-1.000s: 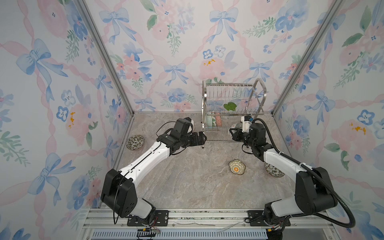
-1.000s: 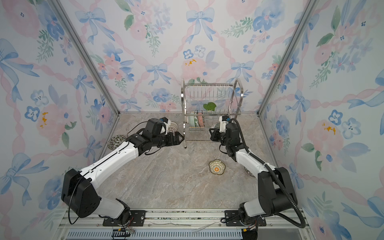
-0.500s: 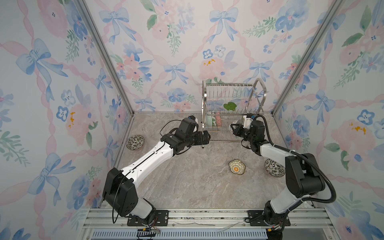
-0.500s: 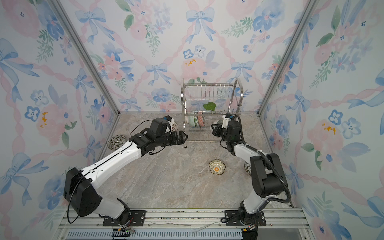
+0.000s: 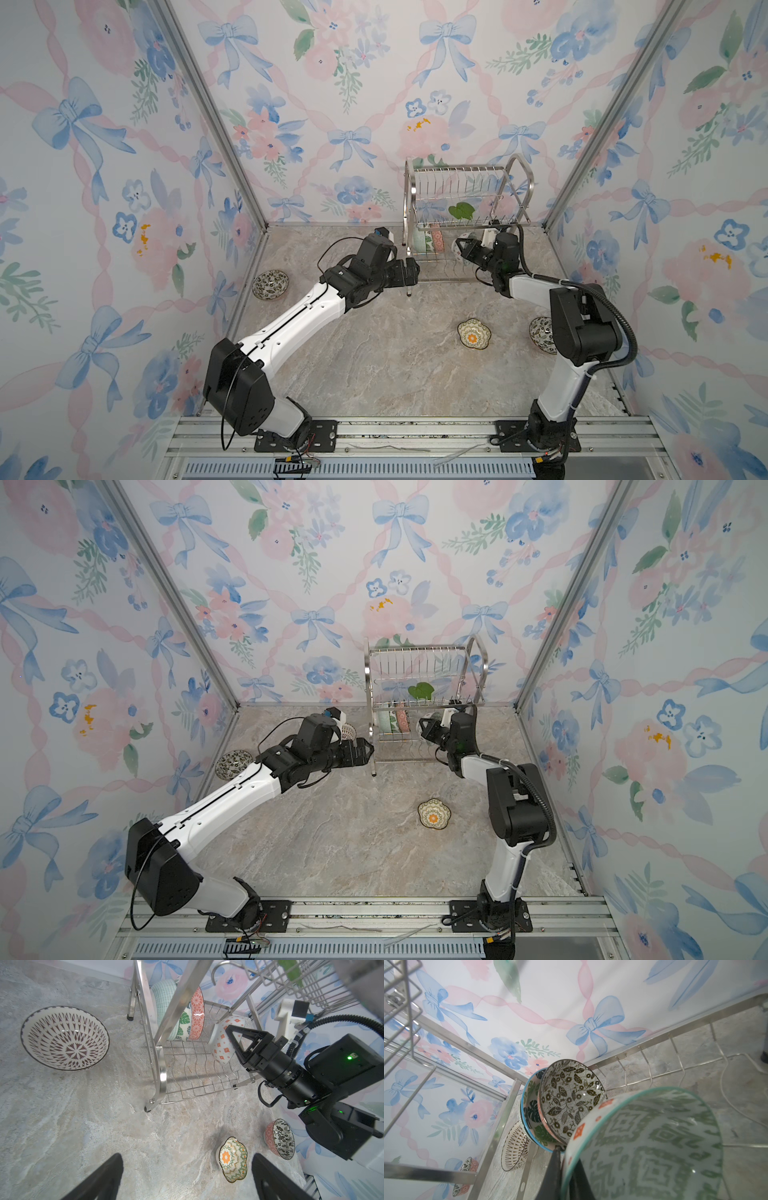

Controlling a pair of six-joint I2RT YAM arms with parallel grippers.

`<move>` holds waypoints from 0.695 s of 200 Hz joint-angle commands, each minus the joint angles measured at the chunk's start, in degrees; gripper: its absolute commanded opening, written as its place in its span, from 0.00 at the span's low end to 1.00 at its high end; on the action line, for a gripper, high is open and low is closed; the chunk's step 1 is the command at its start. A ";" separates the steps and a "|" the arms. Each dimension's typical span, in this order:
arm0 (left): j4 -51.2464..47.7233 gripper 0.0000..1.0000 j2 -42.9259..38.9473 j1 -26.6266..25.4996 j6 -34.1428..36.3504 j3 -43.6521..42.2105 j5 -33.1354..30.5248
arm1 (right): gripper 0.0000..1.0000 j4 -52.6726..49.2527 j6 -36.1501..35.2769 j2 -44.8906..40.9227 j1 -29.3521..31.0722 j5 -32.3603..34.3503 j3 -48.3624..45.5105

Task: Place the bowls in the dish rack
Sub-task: 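Lower the held bowl into the rack slot against the red-rimmed bowl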

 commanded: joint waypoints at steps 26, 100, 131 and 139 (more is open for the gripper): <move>1.21 0.98 3.32 -0.03 2.80 3.62 0.27 | 0.00 5.97 2.76 4.61 -0.15 -0.92 6.77; 1.39 0.98 7.96 0.29 4.38 6.76 1.23 | 0.00 15.73 8.28 11.80 0.05 -3.46 10.49; 1.48 0.98 8.79 0.48 4.50 7.22 1.48 | 0.00 22.58 13.49 15.23 0.04 -5.43 11.92; 1.51 0.98 8.69 0.53 4.39 7.13 1.44 | 0.00 24.46 14.66 15.73 -0.01 -5.81 11.99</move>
